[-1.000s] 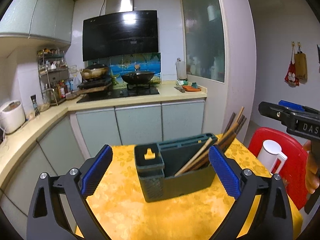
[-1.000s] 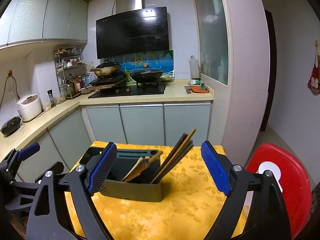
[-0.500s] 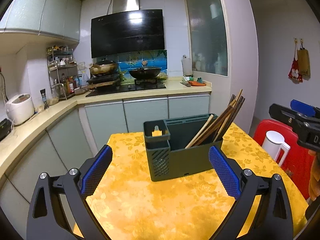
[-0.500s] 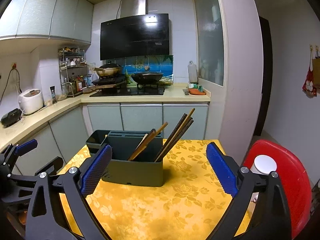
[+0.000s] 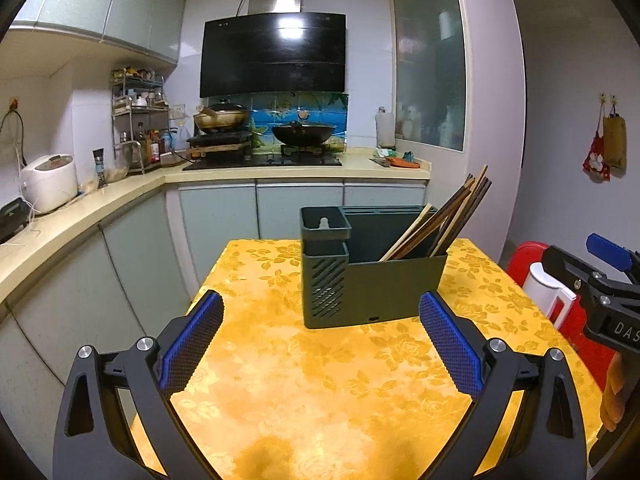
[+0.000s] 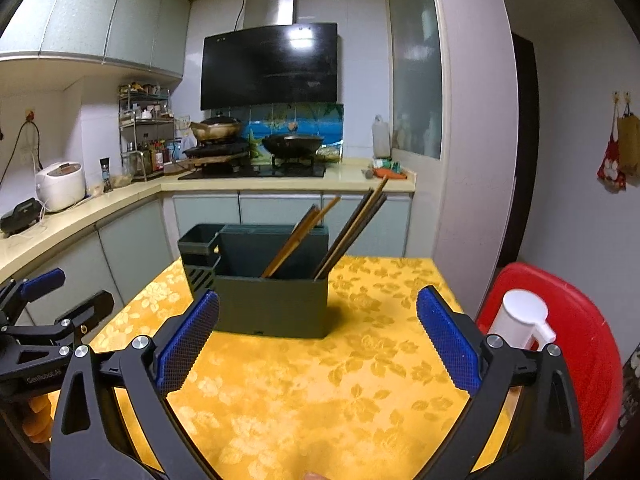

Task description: Organize utensils

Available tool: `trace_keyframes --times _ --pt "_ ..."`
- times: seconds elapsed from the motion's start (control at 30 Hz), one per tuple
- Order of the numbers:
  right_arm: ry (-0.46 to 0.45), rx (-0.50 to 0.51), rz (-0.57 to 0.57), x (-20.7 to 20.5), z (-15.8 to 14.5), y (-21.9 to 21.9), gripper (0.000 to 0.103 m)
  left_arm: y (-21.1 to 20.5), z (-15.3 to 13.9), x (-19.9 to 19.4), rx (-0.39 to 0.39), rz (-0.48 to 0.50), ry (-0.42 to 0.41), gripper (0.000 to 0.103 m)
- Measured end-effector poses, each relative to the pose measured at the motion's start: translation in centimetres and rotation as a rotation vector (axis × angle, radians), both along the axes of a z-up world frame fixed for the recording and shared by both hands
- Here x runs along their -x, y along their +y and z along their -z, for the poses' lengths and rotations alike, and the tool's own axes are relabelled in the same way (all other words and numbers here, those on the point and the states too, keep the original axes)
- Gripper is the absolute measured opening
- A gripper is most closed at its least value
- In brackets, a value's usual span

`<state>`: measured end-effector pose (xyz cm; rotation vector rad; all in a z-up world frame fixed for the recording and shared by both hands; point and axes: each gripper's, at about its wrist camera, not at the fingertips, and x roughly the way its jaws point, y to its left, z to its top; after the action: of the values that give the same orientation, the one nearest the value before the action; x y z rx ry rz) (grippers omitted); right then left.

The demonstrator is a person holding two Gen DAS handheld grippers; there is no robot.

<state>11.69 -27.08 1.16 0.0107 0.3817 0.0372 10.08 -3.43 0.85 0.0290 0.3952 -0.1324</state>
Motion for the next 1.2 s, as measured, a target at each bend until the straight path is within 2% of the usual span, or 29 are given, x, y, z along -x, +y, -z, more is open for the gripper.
trace_keyframes --times 0.17,0.4,0.77,1.2 --pt "0.031 0.015 -0.003 0.2 1.4 0.5 0.096 0.3 0.4 0.9 -0.010 -0.028 -0.031 0.096" --pt "0.037 -0.006 0.006 0.8 2.4 0.4 0.096 0.4 0.8 1.2 -0.007 -0.030 -0.034 0.096" --pt "-0.005 -0.021 -0.010 1.2 2.3 0.7 0.096 0.5 1.0 1.4 -0.015 -0.038 -0.050 0.096" --pt "0.006 -0.026 -0.018 1.0 2.9 1.1 0.096 0.3 1.7 1.1 -0.023 -0.032 -0.034 0.096"
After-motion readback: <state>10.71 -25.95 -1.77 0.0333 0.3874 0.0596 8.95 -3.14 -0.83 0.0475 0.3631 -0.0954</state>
